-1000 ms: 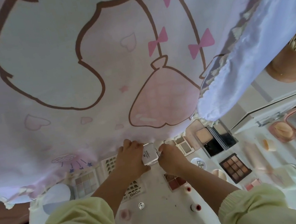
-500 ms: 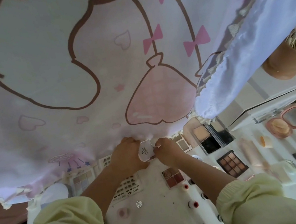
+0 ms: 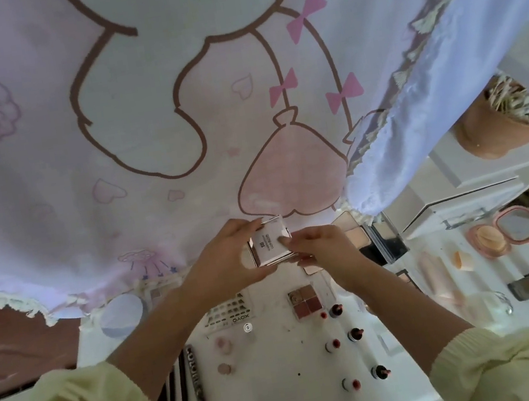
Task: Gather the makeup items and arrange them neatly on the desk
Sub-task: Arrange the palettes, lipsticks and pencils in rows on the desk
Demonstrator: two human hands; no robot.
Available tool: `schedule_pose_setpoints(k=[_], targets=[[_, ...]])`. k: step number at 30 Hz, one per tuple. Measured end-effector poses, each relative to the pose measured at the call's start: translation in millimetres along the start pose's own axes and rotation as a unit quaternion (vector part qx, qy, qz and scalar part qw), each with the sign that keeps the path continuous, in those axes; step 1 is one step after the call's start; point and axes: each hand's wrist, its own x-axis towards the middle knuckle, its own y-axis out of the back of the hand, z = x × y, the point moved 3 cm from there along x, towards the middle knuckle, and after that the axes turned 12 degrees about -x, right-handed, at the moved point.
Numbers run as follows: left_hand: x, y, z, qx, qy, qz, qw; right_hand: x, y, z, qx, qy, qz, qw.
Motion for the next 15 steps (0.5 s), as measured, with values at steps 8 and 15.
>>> schedule_pose_setpoints(k=[8, 15], targets=[[-41, -5, 26, -0.220, 0.109, 0.026, 0.969, -59, 15, -13, -0.105, 0.175, 0.103, 0.974], [-60, -5, 41, -0.508, 0.236, 0.110, 0.821, -72, 13, -12, -0.197, 0.210, 0.107, 0.952]])
